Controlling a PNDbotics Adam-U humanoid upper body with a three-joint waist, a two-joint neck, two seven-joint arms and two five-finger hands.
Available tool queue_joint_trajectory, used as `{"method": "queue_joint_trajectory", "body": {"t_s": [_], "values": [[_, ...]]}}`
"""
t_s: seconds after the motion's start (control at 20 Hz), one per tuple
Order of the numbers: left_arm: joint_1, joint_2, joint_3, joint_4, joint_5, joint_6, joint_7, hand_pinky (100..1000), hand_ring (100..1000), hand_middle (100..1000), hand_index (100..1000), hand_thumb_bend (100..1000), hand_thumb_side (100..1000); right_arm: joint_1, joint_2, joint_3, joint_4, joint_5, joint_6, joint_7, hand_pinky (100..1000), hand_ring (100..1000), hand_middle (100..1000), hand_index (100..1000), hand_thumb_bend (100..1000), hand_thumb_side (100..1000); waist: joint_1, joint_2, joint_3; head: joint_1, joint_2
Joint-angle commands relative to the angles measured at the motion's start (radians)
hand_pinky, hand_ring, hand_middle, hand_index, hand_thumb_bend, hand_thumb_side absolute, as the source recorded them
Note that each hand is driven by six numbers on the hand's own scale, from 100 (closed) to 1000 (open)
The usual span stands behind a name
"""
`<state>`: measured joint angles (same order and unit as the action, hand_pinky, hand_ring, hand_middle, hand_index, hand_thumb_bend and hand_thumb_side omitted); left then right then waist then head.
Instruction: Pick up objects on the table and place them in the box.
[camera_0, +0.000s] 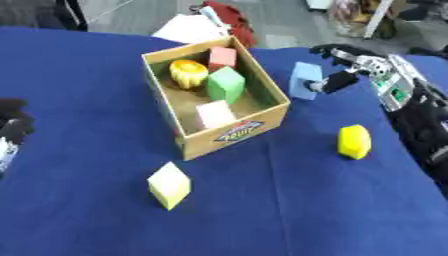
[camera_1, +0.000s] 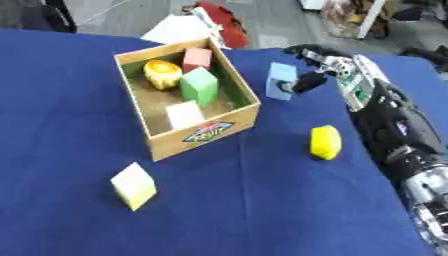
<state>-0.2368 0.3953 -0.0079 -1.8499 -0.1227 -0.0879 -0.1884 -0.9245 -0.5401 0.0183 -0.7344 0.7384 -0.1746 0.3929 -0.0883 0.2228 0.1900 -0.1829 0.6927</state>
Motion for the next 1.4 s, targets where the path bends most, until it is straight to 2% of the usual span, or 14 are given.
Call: {"method": "queue_joint_trajectory", "body": {"t_s": [0.05,0.6,0.8,0.95,1.1,1.15,1.25,1.4], "values": [[-0.012,0.009,0.01,-0.023,-0.003,-0.002,-0.005,728,590,568,781,220,603,-0.022,-0.029,-0.014,0.007,-0.005,0.004,-0.018,889,968,969,999,295,349,-0.008,0.001,0.004,-0.002,-0.015],[-0.019,0.006,0.007,-0.026,-0.008,-0.003,-0.014,729,589,567,781,210,609,-0.014,-0.027,-0.026,0.056,-0.02,0.017,-0.07,871,940,927,988,271,366,-0.005,0.02,0.013,-0.006,-0.011],[-0.018,0.003,0.007,-0.024,-0.009,-0.002,-0.018,729,589,566,782,206,612,-0.007,-0.025,-0.028,0.075,-0.031,0.023,-0.072,851,903,822,965,241,350,-0.002,0.022,0.01,-0.014,0.003],[-0.016,0.001,0.006,-0.022,-0.01,-0.002,-0.02,729,589,566,782,204,615,-0.003,-0.025,-0.029,0.079,-0.035,0.026,-0.095,831,871,776,945,213,321,-0.001,0.022,0.007,-0.018,0.01],[-0.014,-0.001,0.007,-0.02,-0.013,-0.001,-0.021,729,588,566,782,201,616,0.0,-0.023,-0.031,0.077,-0.035,0.031,-0.135,780,800,650,849,120,250,0.0,0.022,0.004,-0.02,0.016],[-0.014,-0.001,0.007,-0.02,-0.014,-0.001,-0.02,729,588,566,782,201,616,0.001,-0.024,-0.031,0.074,-0.035,0.03,-0.152,776,795,641,841,114,246,0.0,0.021,0.003,-0.021,0.017],[-0.013,-0.002,0.007,-0.02,-0.015,-0.001,-0.02,729,588,566,782,199,617,0.003,-0.024,-0.031,0.06,-0.036,0.026,-0.196,725,725,544,741,100,203,0.001,0.02,-0.001,-0.019,0.021],[-0.009,-0.004,0.008,-0.018,-0.016,0.001,-0.018,732,588,565,781,197,617,0.007,-0.026,-0.025,0.03,-0.049,0.009,-0.251,699,686,513,690,100,203,0.003,0.016,-0.008,-0.02,0.025]]}}
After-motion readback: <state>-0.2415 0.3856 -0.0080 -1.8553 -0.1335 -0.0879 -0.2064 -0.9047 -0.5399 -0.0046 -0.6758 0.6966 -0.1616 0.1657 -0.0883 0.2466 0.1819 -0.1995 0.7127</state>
